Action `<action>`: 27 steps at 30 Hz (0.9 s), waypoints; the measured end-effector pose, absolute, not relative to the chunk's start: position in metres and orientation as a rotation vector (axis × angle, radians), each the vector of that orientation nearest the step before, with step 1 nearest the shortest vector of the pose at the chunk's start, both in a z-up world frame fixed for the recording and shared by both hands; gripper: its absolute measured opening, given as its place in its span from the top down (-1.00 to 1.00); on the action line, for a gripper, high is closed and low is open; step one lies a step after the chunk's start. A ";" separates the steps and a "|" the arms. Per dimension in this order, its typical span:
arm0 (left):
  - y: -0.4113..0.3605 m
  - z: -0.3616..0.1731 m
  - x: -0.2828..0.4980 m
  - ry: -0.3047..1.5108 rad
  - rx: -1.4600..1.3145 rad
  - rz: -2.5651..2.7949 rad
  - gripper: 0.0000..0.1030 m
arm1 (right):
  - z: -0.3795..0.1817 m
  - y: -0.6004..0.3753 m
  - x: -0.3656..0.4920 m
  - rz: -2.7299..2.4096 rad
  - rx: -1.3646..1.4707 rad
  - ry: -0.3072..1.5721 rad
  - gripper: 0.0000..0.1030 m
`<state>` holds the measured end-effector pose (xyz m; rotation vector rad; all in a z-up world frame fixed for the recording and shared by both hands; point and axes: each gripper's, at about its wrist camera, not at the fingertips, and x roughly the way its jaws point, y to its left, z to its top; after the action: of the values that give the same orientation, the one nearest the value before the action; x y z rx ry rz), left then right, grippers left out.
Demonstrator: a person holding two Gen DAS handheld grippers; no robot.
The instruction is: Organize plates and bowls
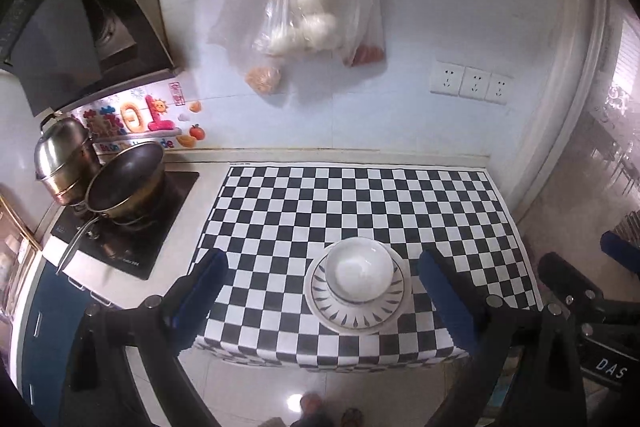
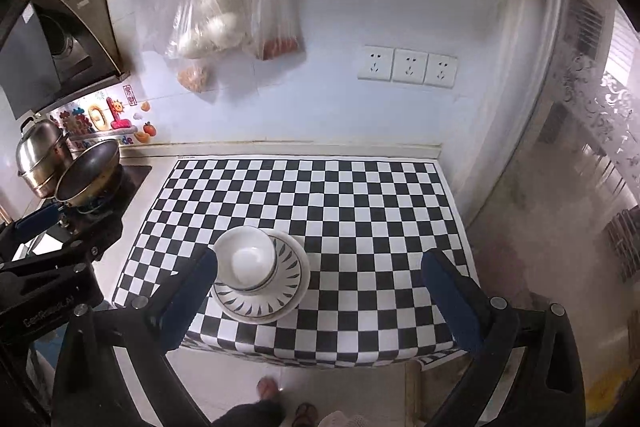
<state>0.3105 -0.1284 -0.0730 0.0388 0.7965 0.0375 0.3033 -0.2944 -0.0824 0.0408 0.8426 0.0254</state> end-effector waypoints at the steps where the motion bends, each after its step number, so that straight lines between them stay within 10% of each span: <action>1: -0.128 -0.070 0.303 0.788 0.043 0.040 -0.90 | -0.079 -0.294 0.296 0.026 0.045 0.839 -1.00; 27: -0.049 -0.020 0.093 0.667 0.105 -0.038 -0.90 | -0.014 -0.210 0.026 -0.111 0.063 0.713 -1.00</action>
<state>0.0932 -0.0487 -0.0204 0.1054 0.6672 -0.0376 0.0265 -0.2102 -0.0143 0.0630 0.7133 -0.1107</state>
